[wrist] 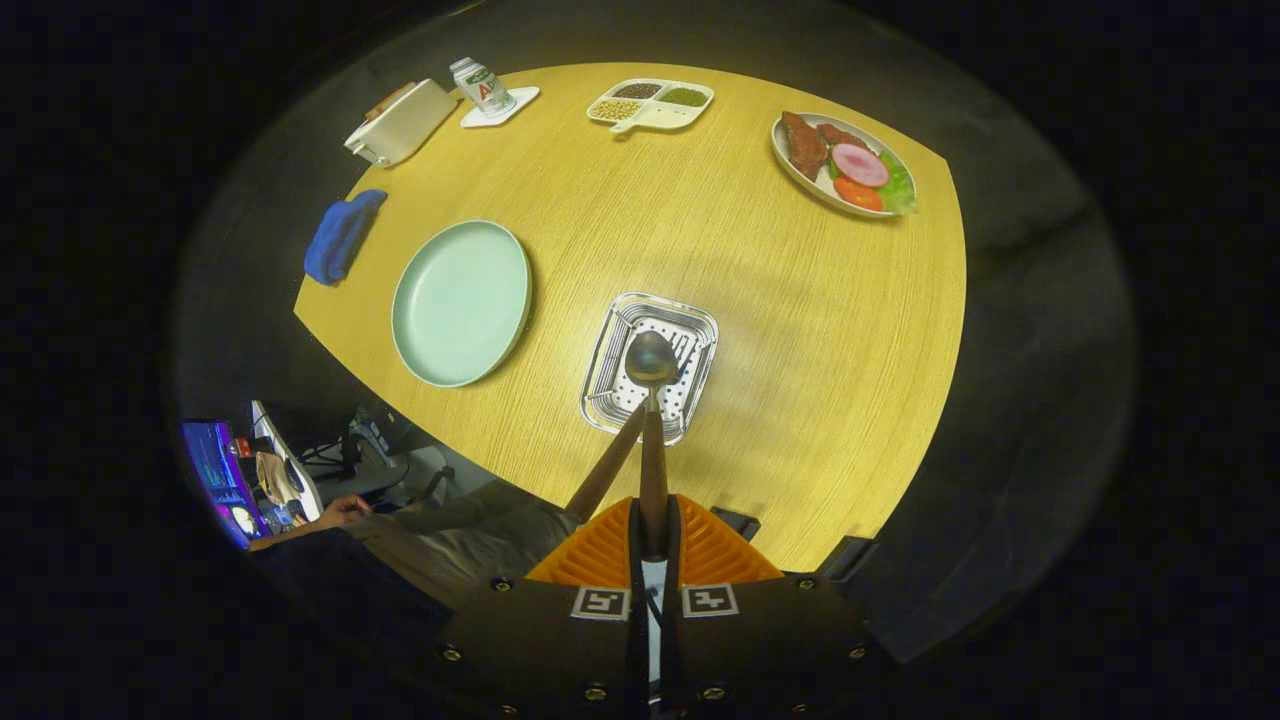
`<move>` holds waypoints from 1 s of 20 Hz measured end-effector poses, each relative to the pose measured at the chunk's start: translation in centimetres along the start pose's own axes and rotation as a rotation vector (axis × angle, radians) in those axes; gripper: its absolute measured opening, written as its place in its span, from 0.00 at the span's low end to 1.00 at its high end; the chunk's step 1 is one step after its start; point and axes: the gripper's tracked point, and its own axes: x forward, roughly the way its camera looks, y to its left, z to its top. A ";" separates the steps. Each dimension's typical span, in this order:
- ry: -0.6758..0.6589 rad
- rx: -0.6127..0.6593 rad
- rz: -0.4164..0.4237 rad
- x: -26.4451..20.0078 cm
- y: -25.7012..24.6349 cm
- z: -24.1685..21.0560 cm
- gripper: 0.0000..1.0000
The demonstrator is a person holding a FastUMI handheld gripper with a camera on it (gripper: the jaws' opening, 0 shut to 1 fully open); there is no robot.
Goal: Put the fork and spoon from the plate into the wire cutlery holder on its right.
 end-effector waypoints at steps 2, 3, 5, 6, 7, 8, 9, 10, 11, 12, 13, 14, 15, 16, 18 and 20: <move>0.004 0.004 0.004 0.4 0.1 0.4 0.05; 0.000 0.006 0.005 0.5 0.2 0.7 0.08; -0.013 0.004 -0.007 0.5 0.1 1.0 0.11; -0.021 0.001 -0.013 0.3 0.0 1.1 0.14; -0.031 0.003 -0.020 0.1 -0.1 1.1 0.16; -0.050 0.008 -0.024 -0.7 0.0 1.3 0.18; -0.069 0.014 -0.030 -1.0 0.0 1.1 0.28; -0.095 0.021 -0.033 -1.8 0.1 1.1 0.43; -0.127 0.036 -0.034 -2.3 0.3 1.0 0.43; -0.167 0.055 -0.038 -3.0 0.5 1.0 0.43; -0.223 0.073 -0.043 -4.0 0.9 1.2 0.43; -0.300 0.088 -0.047 -5.0 1.4 1.7 0.43; -0.382 0.100 -0.055 -6.0 2.0 2.3 0.44; -0.450 0.101 -0.066 -7.0 2.6 2.6 0.43; -0.585 0.094 -0.089 -8.5 4.3 3.1 0.47; -0.715 0.086 -0.119 -9.9 6.1 3.5 0.50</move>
